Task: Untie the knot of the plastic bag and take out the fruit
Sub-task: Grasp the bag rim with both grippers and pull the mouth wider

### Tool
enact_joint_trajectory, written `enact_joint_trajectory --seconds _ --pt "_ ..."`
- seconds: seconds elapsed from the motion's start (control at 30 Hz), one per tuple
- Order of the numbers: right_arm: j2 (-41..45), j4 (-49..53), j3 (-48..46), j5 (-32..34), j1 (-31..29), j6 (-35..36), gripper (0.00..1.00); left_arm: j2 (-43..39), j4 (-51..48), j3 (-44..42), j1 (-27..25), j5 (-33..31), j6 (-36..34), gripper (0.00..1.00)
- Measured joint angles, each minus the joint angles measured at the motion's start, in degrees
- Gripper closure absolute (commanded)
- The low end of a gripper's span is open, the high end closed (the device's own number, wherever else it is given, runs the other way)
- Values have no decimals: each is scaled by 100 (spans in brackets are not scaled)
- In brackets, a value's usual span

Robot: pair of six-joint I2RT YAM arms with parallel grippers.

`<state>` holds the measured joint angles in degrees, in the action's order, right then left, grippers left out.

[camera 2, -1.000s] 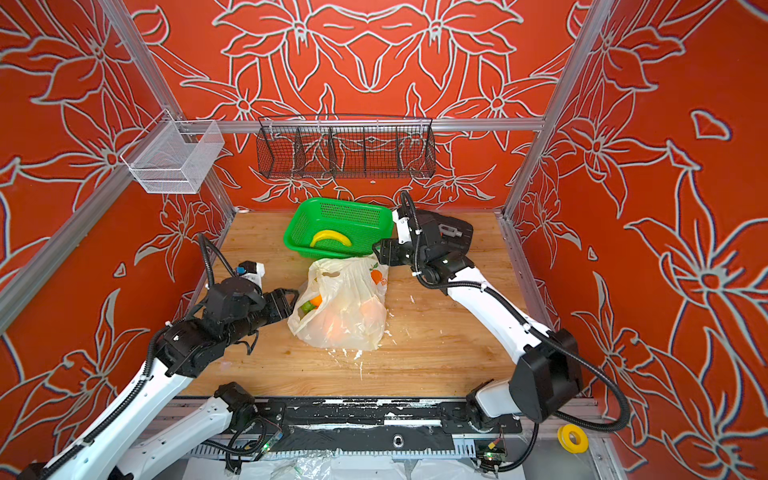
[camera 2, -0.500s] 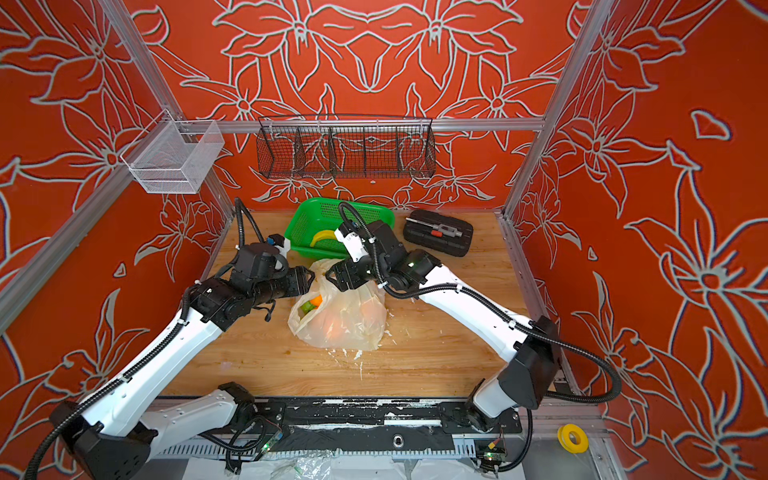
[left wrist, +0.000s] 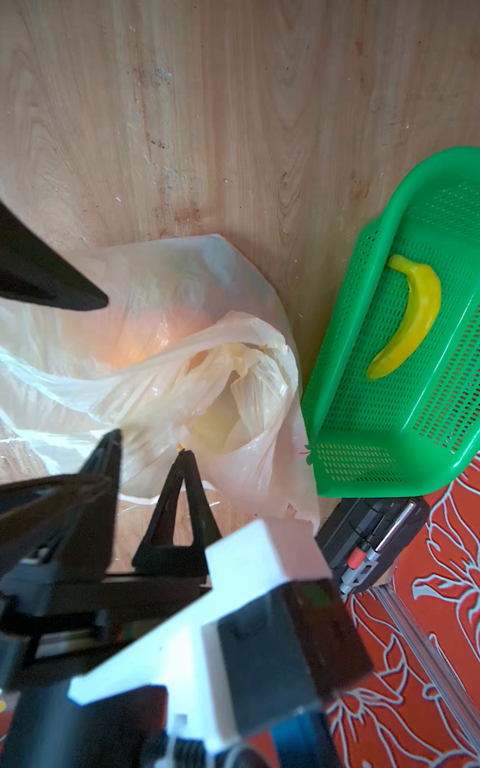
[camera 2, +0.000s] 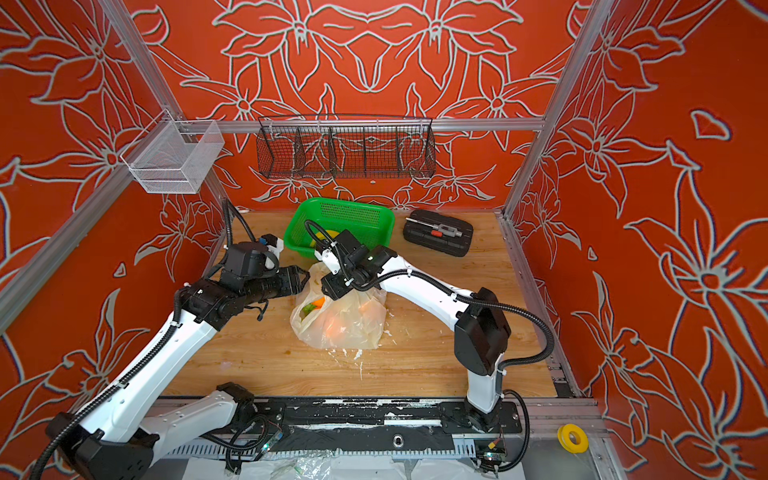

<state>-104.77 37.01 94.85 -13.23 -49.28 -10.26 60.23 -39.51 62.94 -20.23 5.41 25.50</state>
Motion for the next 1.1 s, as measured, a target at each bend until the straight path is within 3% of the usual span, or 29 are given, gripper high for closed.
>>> enact_joint_trajectory --seconds 0.1,0.13,0.23,0.37,0.67,0.9,1.1 --pt "256 -243 -389 129 0 -55 97 0 7 -66 4 367 -245 38" --pt "420 -339 -608 170 0 -105 100 7 13 -92 4 546 -350 38" --pt "1016 -682 -1300 317 0 -339 100 118 35 -103 -7 1091 -647 38" --pt "1731 -1145 -1976 632 0 -723 100 345 50 -9 -136 1255 -966 40" --pt "2782 -1838 -3187 1163 0 -1335 100 1147 98 809 -914 358 -2085 37" --pt "3320 -1906 -3536 1311 0 -1585 100 1814 50 1193 -964 -730 -2938 34" --pt "3541 -1950 -3847 1335 0 -1751 100 2612 -254 1545 -968 -1172 -3574 31"
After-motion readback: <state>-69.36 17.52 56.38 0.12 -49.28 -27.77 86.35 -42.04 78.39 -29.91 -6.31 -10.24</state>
